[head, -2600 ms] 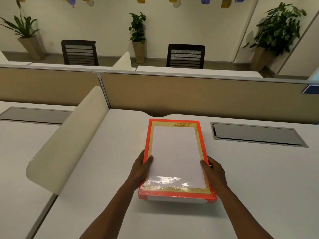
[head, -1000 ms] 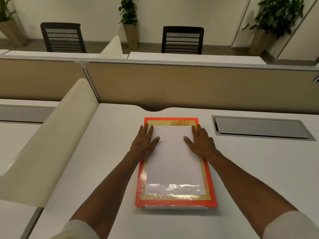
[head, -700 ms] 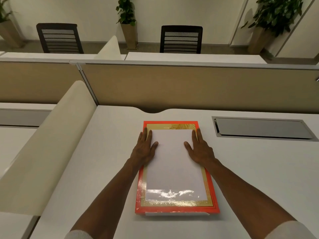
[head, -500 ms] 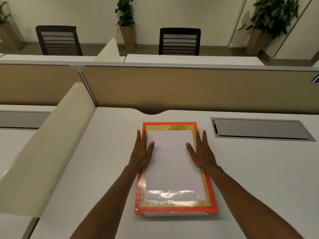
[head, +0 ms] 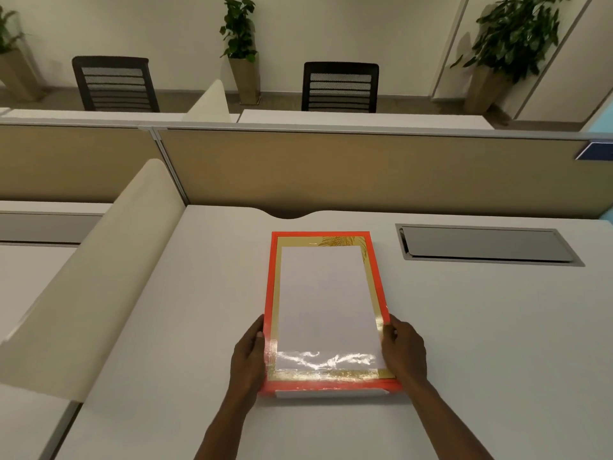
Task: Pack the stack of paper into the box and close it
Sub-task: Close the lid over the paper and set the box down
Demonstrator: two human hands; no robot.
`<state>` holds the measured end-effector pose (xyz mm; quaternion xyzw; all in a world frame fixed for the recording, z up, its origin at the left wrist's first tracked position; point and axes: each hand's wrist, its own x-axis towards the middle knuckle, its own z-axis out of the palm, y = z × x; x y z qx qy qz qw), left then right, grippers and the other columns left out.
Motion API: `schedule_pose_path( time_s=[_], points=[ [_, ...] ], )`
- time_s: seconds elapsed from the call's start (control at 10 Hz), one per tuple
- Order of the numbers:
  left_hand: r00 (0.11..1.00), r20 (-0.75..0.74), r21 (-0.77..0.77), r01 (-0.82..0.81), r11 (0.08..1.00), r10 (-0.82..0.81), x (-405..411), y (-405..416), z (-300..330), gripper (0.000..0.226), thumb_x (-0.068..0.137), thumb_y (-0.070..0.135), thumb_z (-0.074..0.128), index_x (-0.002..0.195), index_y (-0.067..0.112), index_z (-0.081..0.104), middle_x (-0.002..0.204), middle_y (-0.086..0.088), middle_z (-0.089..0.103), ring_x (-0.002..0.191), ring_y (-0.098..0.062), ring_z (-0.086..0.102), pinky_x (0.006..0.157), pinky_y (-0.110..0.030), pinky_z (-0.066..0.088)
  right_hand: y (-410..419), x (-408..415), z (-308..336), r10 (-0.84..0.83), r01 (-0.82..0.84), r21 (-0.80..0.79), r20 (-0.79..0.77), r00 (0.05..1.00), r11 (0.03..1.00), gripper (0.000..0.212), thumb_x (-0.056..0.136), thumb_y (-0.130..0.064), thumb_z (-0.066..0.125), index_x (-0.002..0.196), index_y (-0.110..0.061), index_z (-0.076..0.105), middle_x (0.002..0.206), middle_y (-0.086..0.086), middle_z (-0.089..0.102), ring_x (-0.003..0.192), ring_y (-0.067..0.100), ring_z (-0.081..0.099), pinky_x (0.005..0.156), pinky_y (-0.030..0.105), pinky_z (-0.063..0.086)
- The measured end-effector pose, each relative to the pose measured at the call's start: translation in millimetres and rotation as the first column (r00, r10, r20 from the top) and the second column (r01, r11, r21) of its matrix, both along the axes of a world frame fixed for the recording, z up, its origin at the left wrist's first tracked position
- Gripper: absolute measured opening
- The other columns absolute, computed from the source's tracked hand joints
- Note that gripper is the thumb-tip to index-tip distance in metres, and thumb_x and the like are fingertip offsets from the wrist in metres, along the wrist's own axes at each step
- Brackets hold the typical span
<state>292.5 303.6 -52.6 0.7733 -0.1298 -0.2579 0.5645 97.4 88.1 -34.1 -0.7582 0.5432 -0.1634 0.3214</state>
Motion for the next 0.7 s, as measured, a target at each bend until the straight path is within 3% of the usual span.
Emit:
schedule_pose_path(
  time_s=[0.1,0.2,0.3,0.4,0.5,0.6,0.7],
  points=[
    [0.997,-0.004,-0.011,-0.078,0.997,0.078,-5,3,1,0.037,0.106,0.022,0.047,0.139,0.032,0.061,0.122,0.025,0.067,0.120,-0.010,0.062,0.099,-0.024,0.049,6,-12,7,-0.012,0.011,0.027,0.037,0.999,1.000,0.037,0.101,-0.021,0.052,0.135,-0.009,0.061,0.116,0.012,0.072,0.107,0.029,0.067,0.094,0.035,0.052],
    [0.995,-0.010,-0.024,-0.102,0.995,0.102,-14,12,0,0.037,0.105,0.023,0.050,0.132,0.044,0.064,0.113,0.034,0.068,0.117,0.000,0.064,0.086,-0.007,0.048,17,-27,4,-0.048,0.048,0.004,0.066,0.997,0.999,0.032,0.098,-0.022,0.056,0.125,-0.010,0.068,0.111,0.011,0.074,0.099,0.025,0.069,0.085,0.031,0.053],
    [0.998,0.004,-0.048,-0.058,0.997,0.059,-35,26,-1,0.041,0.105,0.024,0.050,0.123,0.059,0.062,0.116,0.040,0.067,0.111,0.017,0.062,0.080,-0.002,0.051,39,-48,-3,-0.028,0.029,-0.015,0.080,0.996,0.999,0.027,0.098,-0.020,0.057,0.120,-0.012,0.071,0.102,0.009,0.075,0.089,0.023,0.068,0.077,0.030,0.054],
    [0.997,0.037,-0.063,-0.066,0.996,0.069,-41,29,-12,0.038,0.106,0.027,0.049,0.140,0.041,0.058,0.120,0.037,0.067,0.116,0.010,0.062,0.100,-0.025,0.051,46,-52,-7,0.000,0.004,-0.048,0.087,0.996,0.999,0.032,0.100,-0.016,0.054,0.128,-0.011,0.066,0.093,0.009,0.071,0.081,0.021,0.062,0.072,0.029,0.047],
    [0.996,0.037,-0.046,-0.074,0.996,0.076,-43,30,-10,0.038,0.107,0.025,0.048,0.141,0.036,0.058,0.121,0.031,0.067,0.120,-0.003,0.063,0.100,-0.027,0.050,51,-53,-1,0.024,-0.020,-0.047,0.086,0.996,0.999,0.033,0.100,-0.015,0.053,0.131,-0.010,0.064,0.093,0.010,0.070,0.081,0.020,0.060,0.072,0.026,0.043],
    [0.996,0.038,-0.046,-0.082,0.996,0.084,-43,28,-1,0.036,0.106,0.025,0.049,0.140,0.035,0.057,0.126,0.017,0.069,0.123,-0.019,0.064,0.096,-0.027,0.053,49,-57,3,0.046,-0.045,-0.009,0.102,0.994,0.999,0.037,0.101,-0.019,0.053,0.136,-0.009,0.060,0.104,0.012,0.072,0.091,0.023,0.065,0.077,0.027,0.049],
    [0.970,0.208,0.031,-0.135,0.990,0.126,-44,16,21,0.045,0.102,0.030,0.056,0.146,0.025,0.053,0.146,-0.009,0.059,0.135,-0.035,0.055,0.109,-0.050,0.049,31,-69,17,0.030,-0.031,0.002,0.159,0.987,1.000,0.048,0.100,-0.032,0.052,0.144,-0.012,0.050,0.122,0.013,0.068,0.101,0.023,0.067,0.085,0.032,0.057]
  ],
)
